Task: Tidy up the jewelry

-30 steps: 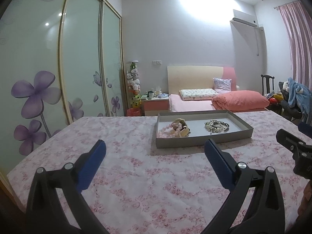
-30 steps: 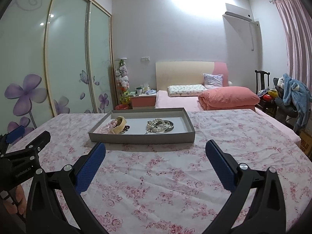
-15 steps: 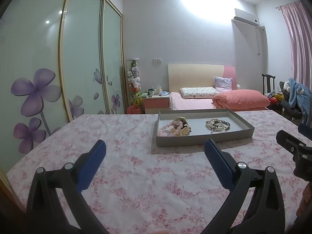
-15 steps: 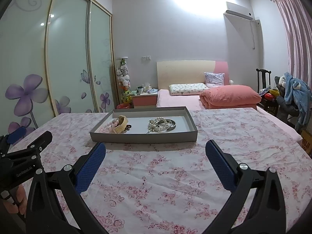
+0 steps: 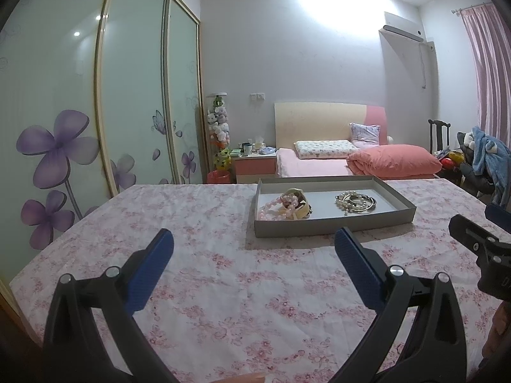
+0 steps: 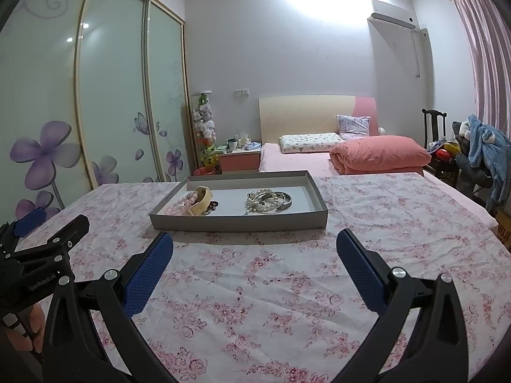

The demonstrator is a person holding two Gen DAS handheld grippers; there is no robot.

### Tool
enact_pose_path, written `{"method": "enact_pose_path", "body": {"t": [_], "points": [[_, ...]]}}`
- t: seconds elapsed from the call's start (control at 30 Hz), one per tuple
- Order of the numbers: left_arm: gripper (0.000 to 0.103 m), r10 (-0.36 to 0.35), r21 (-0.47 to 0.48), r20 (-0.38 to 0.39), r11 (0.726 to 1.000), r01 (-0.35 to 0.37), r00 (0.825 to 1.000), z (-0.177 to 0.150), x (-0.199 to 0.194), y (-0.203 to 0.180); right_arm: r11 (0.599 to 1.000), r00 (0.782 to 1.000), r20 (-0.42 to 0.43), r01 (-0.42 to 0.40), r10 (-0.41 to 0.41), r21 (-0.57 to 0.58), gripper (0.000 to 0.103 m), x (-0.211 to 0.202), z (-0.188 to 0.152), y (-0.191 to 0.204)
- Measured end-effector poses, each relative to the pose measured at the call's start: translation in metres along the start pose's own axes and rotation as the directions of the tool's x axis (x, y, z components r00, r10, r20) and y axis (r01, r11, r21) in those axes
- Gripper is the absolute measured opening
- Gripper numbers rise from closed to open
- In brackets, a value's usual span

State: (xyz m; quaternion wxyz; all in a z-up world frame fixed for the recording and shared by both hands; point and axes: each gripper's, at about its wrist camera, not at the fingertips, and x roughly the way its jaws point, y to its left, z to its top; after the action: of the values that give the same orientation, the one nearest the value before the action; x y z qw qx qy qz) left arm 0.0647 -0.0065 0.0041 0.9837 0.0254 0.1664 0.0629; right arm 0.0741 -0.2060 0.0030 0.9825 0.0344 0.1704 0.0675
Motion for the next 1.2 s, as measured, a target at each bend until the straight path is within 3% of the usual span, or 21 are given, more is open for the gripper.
{"method": "enact_pose_path", "body": {"t": [1.2], "points": [[0.099,-0.01,-0.005,-0.013,1.0,0.01,1.0,-0.0037,-0.0006,-0.0057,1.0,1.0,-0.007,-0.003,0.003,0.005,0.101,0.0012,-0.0022,0.0017]]}}
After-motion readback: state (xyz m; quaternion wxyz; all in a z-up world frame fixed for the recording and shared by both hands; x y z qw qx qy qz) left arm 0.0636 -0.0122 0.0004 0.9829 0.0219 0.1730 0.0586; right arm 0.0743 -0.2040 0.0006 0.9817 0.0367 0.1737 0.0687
